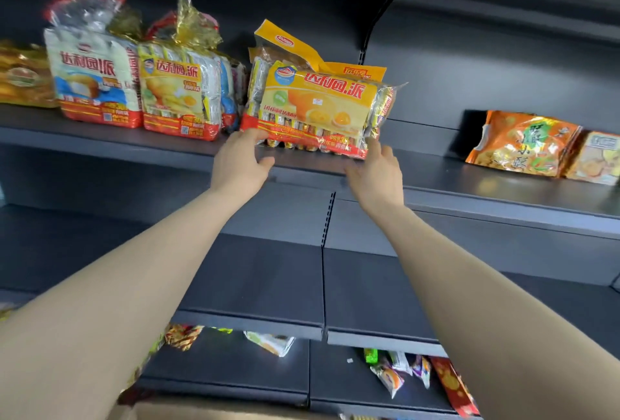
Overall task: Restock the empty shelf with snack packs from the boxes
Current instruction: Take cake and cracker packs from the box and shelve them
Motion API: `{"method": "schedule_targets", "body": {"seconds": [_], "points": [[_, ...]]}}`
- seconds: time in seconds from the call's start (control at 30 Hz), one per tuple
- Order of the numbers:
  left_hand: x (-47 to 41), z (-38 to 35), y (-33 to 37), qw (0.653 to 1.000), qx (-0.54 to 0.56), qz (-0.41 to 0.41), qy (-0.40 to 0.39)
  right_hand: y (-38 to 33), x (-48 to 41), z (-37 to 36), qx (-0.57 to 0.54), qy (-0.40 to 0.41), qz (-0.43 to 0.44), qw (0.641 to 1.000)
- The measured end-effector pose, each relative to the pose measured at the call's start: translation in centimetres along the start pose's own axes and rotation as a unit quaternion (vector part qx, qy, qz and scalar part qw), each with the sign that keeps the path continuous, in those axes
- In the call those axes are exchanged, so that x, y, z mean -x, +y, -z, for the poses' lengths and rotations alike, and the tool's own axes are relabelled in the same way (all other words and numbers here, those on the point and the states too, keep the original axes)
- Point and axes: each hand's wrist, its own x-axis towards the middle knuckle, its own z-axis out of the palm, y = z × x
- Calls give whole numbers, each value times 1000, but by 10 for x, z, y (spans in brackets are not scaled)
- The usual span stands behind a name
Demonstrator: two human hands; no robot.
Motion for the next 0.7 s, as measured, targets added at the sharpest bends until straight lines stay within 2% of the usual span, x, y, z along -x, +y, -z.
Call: {"method": "schedule_targets", "body": {"seconds": [0.17,0.37,0.7], "points": [[78,-6,-11,999,51,-12,-2,4,84,1,40,-8,57,998],[178,-42,-47,997,64,-8,-40,38,184,-38,62,-51,92,992],[332,-108,-129,981,10,101,-163,100,332,-129,47,-218,110,969]]}}
